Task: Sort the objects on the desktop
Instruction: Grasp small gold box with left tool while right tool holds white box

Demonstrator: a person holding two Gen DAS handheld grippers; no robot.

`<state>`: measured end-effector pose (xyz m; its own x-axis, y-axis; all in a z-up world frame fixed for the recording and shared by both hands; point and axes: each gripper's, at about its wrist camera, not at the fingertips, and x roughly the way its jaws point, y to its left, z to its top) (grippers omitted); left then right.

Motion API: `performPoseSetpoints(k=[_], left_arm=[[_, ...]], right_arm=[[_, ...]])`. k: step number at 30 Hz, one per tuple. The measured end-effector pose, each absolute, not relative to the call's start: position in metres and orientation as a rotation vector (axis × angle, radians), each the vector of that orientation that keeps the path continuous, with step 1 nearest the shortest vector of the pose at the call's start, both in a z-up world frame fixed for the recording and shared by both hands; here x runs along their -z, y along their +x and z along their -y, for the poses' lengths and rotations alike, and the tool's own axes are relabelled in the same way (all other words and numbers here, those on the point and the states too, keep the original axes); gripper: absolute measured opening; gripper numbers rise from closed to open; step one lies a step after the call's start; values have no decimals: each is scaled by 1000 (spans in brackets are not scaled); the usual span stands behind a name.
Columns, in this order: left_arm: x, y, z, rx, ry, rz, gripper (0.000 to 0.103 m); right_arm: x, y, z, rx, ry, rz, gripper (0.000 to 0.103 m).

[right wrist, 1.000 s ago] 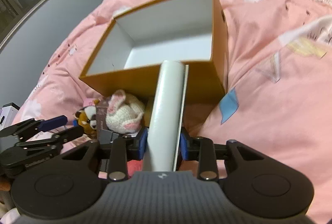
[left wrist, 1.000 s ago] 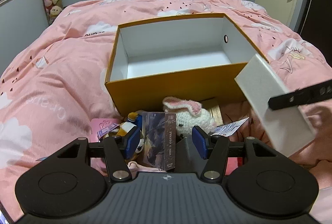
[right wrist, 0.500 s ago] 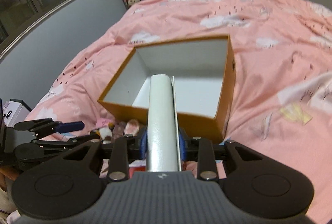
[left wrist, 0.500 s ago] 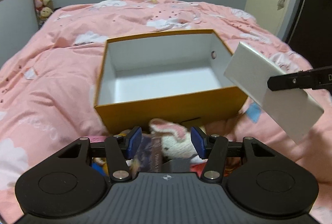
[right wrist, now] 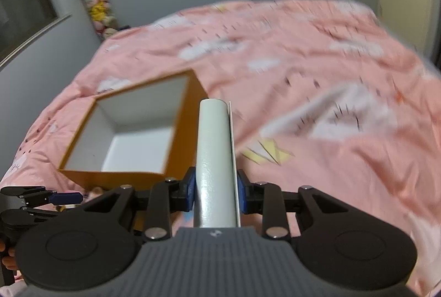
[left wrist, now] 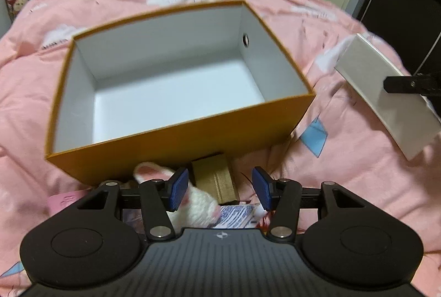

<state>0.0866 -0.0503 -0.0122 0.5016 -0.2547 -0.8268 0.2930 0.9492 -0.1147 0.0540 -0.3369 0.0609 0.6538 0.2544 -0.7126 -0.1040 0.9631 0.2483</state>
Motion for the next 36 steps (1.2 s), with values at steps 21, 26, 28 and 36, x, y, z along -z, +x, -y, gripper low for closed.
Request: performPoseSetpoints(k=[21,26,28,36], left_arm=[[86,160,75,293,60,-1269,70],[84,153,67,284,44,-1245,56],[76,149,61,291,6,-1234,56],[20,104,39,393,-63,-1068,55]], right_arm=[[-22,117,353,-351,272,-1037,34],[-15,120,350,-354,259,-1071,36],[-18,124,352,-354,272,-1093,35],[-63,110,338,-321,192,-975,32]])
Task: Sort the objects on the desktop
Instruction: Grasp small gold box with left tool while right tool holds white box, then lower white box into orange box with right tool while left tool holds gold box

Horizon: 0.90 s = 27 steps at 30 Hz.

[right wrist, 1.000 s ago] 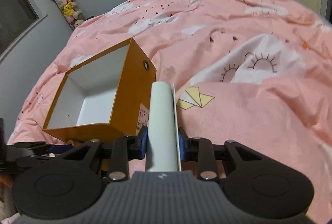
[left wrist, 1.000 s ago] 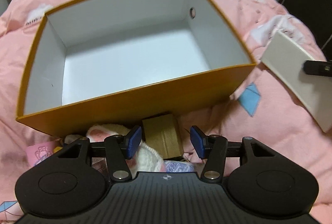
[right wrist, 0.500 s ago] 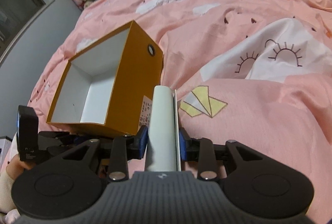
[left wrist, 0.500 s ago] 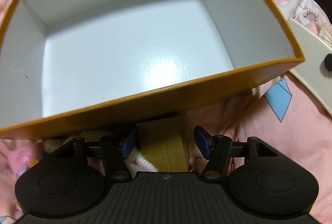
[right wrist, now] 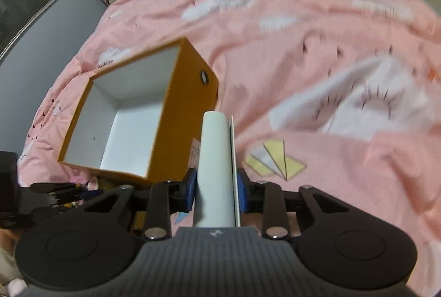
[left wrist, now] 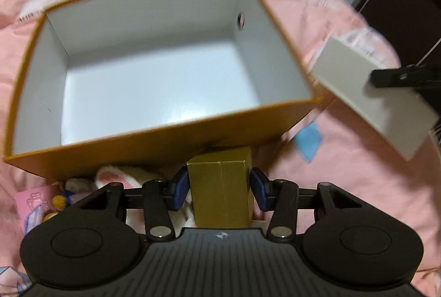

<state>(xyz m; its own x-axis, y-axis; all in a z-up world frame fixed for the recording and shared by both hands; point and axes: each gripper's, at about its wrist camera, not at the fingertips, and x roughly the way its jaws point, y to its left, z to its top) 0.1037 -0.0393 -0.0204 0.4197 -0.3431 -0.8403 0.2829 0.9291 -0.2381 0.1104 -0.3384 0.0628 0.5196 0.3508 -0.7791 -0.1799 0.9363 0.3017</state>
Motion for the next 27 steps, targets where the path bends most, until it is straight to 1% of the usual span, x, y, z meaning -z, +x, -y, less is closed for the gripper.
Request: performPoseSetpoints(k=[3,7,11,15,20,27], left_arm=[[-8,83,22,381,-75,-981,54],[-50,64,-12,325,-130,-882,54],[-75,72,-39,199,-158,-786,54],[-72,98,-44,87,-149,-733,54],[-54,116,-53,10,-102,-750,54],[-41,113,-74,4,-142,-773,54]], right_arm=[[-83,106,333,-342,215,-912,32],[-121,107,305,-428,166,-796,32],[-137,129,261,-569,143,-759,32],[-117,163,205,-646,120,-789,32],[-68,198,137,-612,42,-852,32],[-12,226,88,-569,44,-965,32]])
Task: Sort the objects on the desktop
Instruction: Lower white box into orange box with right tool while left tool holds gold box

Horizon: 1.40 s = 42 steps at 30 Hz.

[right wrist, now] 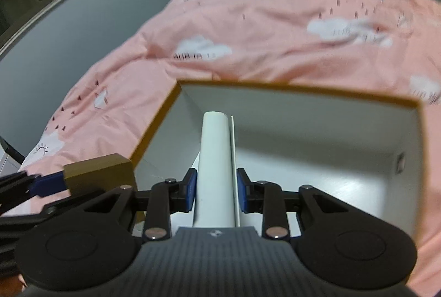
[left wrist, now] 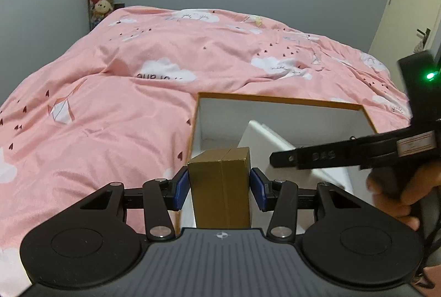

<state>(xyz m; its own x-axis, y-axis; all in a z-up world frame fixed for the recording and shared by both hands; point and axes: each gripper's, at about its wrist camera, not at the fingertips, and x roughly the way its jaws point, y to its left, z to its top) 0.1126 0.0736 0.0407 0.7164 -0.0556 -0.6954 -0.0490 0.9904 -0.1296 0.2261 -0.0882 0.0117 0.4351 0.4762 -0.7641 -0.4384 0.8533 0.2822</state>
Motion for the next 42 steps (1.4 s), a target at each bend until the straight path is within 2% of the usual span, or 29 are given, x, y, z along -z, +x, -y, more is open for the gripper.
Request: performPoseSetpoints(k=[6,16,18,19,22,24,28,29,30,33,35,37,39,42], left_arm=[[-31,117,-87,3,-179,-776,54],[-25,131,-101,-10,-231,-809,54],[-28,133,-105,-15,-246,-806,54],[-29,134,-106,-16,-243,-802,54],[-28,134,-108,-9,-245,-800,54],[-26,134,-109,-10,-258,-797,54],[-27,139,-117,-1,-313,-806,54],[-28,140,-118,-1,-304,-804,54],[-30,141,-119,-9,-299,-800,54],[-34,137,-119,-13,-284,-766,54],[-34,136,-122,-16,-298,-758,54],[-34,139,-124,-20,-328,-764,54],[-38,143,-125,-10,-352,-764,54],[-40,147,-118,-34,-276,-754,54]], right_arm=[[8,219,54,-479,-229,-901,32],[28,207,24,-541,-459,-978,33],[21,206,26,-586,-429,-1031,35],[18,209,30,-613,-384,-1071,41],[16,216,40,-683,-263,-1154,43],[16,219,47,-694,-213,-1175,41],[17,230,54,-717,-111,-1239,24],[18,231,53,-732,-104,-1259,17],[18,234,51,-732,-125,-1261,17],[24,236,45,-733,-219,-1237,22],[28,237,44,-732,-260,-1234,50],[33,240,41,-739,-299,-1232,54],[43,249,32,-753,-313,-1289,54],[54,261,31,-730,-274,-1348,59]])
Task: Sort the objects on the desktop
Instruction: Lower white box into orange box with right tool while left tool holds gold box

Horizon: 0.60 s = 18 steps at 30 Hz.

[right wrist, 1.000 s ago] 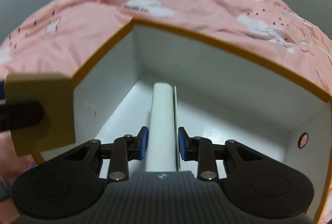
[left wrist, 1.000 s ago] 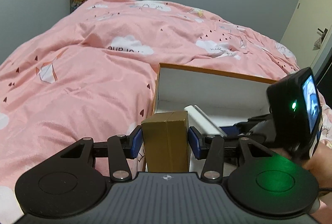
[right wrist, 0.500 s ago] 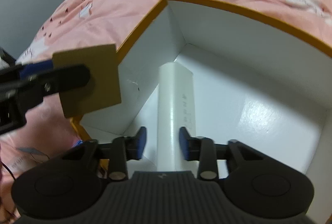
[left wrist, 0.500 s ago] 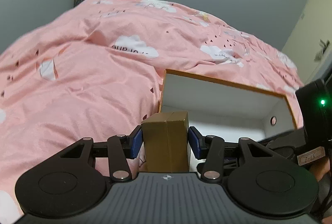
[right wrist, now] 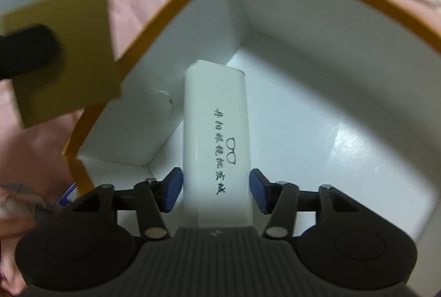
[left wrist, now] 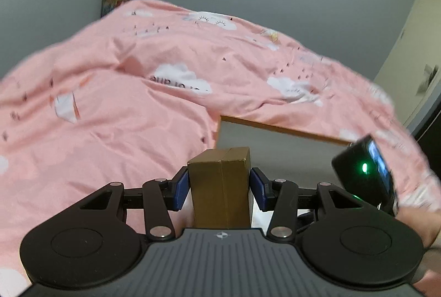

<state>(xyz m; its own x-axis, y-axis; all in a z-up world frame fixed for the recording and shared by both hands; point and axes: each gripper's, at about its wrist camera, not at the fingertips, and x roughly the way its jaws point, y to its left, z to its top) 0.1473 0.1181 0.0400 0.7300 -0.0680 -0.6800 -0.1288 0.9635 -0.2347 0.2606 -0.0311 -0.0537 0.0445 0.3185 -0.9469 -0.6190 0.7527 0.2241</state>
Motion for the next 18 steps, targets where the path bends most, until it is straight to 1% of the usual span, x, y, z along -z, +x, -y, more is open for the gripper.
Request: performPoseSetpoints(k=[5,7,10,11,14,16,18], left_arm=[[-34,146,-124,-15,-327,-763,54],[-35,146,-125,-33,-320,-763,54],[-40,150,-127,-19,-356,-757,54],[-40,151,-124,-7,-341,-758,54],[-36,153,-119,-35,-291,-774,54],[-34,153,-122,-19,-308,-774,54],[-34,151,-124,-18,-313,-768,54]], right_arm=[[56,275,32,-550,-102,-1334,60],[61,276,24,-516,-81,-1376,62],[65,277,26,-528,39,-1483,63],[64,277,28,-562,61,-1499,61],[63,278,38,-563,21,-1486,62],[68,281,50,-579,65,-1495,61],[72,283,59,-590,114,-1488,54]])
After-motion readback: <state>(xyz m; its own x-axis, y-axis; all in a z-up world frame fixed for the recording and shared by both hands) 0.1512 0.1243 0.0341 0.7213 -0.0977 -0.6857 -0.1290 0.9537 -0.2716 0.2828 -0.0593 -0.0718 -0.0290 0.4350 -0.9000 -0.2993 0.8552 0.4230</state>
